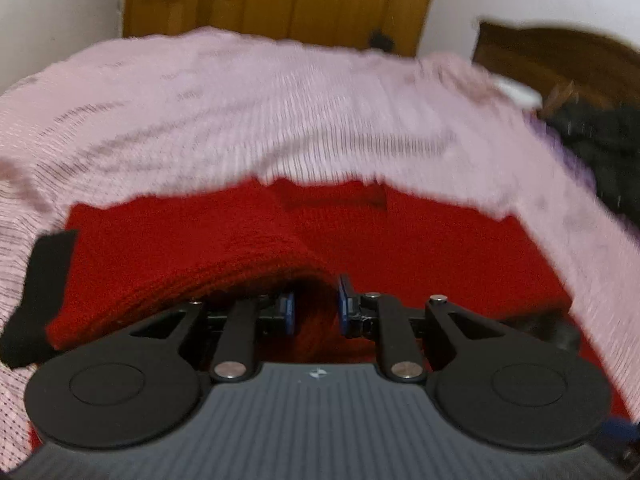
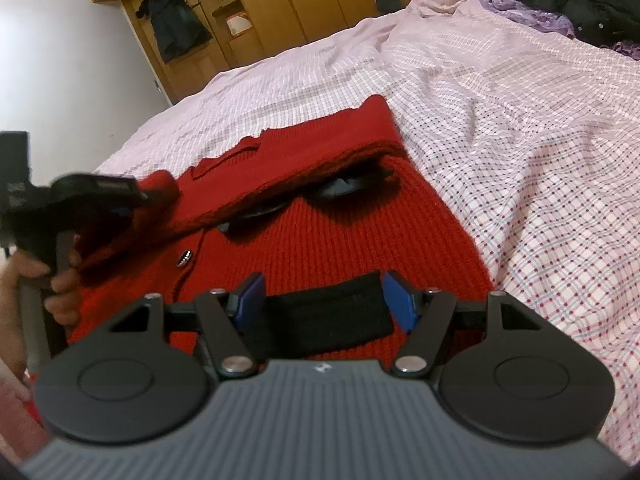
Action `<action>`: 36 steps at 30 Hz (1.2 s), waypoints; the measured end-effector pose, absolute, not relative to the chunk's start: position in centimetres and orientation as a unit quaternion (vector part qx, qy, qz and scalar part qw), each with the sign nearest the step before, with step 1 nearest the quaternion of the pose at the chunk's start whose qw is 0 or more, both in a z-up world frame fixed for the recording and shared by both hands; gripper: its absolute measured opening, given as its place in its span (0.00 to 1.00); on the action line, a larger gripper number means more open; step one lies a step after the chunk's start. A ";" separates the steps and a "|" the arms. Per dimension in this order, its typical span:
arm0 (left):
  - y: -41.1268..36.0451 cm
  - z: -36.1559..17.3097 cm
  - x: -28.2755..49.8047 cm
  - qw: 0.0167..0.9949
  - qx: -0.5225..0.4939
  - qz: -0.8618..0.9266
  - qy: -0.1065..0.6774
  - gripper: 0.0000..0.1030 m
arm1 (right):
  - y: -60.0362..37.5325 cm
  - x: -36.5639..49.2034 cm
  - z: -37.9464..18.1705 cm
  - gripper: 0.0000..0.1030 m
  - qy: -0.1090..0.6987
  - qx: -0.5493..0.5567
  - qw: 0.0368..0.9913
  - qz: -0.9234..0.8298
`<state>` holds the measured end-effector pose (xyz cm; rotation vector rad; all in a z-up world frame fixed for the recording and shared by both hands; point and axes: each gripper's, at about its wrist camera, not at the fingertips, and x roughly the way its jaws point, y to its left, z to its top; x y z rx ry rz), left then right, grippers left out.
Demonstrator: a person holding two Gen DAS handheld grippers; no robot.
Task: Fold small clothes
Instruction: 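Lay the folded sleeve onto the cardigan and open the left gripper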
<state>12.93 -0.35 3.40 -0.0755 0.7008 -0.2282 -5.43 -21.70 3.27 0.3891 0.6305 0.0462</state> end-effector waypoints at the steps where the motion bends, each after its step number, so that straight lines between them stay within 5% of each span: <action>1: -0.6 2.7 13.3 0.927 -0.027 -0.112 0.356 0.24 | -21.7 -5.4 3.2 0.65 0.308 0.190 0.932 0.023; 4: -0.5 1.7 13.4 0.927 -0.019 -0.112 0.358 0.33 | -21.8 -5.3 3.0 0.65 0.307 0.191 0.932 0.026; 7: -0.5 2.1 13.3 0.922 -0.034 -0.126 0.365 0.53 | -21.8 -5.3 3.0 0.65 0.308 0.192 0.932 0.027; 14: -0.4 3.7 11.5 0.915 -0.033 -0.126 0.382 0.62 | -21.9 -5.2 3.0 0.65 0.308 0.192 0.931 0.026; 36: 10.3 6.3 1.8 0.911 -0.030 0.042 0.410 0.64 | -17.4 -4.3 7.0 0.68 0.292 0.131 0.944 0.075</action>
